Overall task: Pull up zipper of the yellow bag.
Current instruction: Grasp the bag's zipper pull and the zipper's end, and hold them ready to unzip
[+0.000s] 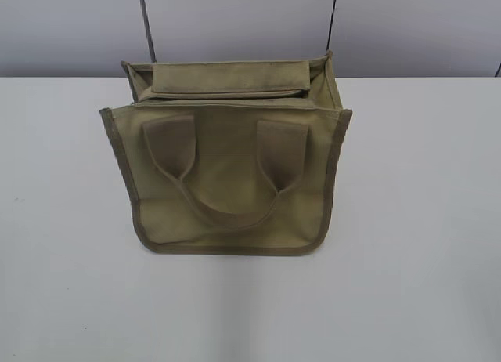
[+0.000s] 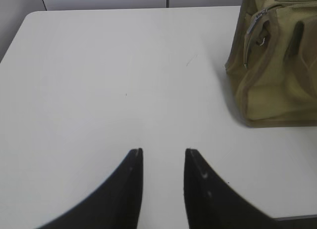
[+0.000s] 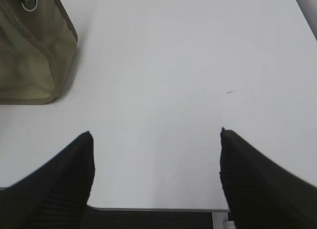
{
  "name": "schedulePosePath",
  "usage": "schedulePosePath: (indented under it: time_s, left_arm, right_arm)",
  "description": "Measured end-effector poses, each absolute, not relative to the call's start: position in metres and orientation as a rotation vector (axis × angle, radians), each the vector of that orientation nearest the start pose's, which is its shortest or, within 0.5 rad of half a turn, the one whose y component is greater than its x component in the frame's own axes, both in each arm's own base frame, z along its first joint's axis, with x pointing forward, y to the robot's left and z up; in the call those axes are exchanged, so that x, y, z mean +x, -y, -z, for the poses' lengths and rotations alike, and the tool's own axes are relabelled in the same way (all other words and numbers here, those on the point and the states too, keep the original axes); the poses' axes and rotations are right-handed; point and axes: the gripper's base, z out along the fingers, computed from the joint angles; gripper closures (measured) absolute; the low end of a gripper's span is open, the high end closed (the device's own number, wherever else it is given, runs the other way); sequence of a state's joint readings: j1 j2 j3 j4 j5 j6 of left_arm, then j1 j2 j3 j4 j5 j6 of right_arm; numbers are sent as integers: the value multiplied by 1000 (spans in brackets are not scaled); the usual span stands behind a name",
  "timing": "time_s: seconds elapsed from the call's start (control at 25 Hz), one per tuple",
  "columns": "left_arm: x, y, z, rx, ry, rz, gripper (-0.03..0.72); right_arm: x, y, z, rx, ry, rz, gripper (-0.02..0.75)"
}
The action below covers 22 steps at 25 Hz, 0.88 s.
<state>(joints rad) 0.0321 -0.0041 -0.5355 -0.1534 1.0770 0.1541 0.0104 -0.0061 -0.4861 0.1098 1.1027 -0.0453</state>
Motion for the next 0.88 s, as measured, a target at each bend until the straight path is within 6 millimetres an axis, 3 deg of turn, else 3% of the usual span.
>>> schedulePosePath:
  time_s: [0.52,0.72,0.88]
  left_arm:
    - [-11,13,-286,135,-2008,64,457]
    - [-6,12,-295,124,-1946,59,345]
    - [15,9,-316,86,-1796,47,290]
  right_arm:
    - [-6,-9,-270,-66,-2090,-111,160]
    - [-6,-9,-270,-66,-2090,-111,160]
    - [-7,-9,-270,-78,-2090,-119,160]
